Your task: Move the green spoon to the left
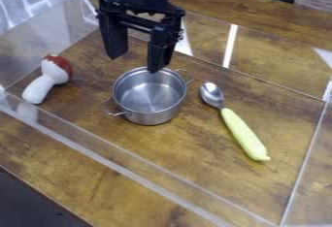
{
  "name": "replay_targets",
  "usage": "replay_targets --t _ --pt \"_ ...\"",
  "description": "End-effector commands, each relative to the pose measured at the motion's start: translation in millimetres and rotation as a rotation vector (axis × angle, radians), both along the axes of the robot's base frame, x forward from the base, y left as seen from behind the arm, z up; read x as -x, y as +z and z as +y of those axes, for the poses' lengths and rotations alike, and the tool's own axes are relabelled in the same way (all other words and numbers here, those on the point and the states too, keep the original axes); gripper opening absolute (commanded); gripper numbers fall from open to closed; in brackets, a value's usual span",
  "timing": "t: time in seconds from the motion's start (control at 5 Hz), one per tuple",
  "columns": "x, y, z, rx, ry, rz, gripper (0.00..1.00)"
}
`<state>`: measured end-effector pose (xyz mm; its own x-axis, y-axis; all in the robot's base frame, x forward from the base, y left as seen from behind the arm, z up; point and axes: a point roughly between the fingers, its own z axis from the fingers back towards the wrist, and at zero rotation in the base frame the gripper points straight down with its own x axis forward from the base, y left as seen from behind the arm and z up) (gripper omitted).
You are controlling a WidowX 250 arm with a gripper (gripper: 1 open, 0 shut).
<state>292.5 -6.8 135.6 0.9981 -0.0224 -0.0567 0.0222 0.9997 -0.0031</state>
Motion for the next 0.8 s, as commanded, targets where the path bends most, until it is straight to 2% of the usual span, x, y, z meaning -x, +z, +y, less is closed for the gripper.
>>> replay_targets --t 0.0,0.2,0.6 --pt "1.5 -20.1 1 0.006 0.017 0.040 1.00" --pt "-8.4 -28.4 -26 0.015 0.106 0.020 1.00" --pt "-19.5 -13.6 -79 0.066 0.404 -0.042 1.00"
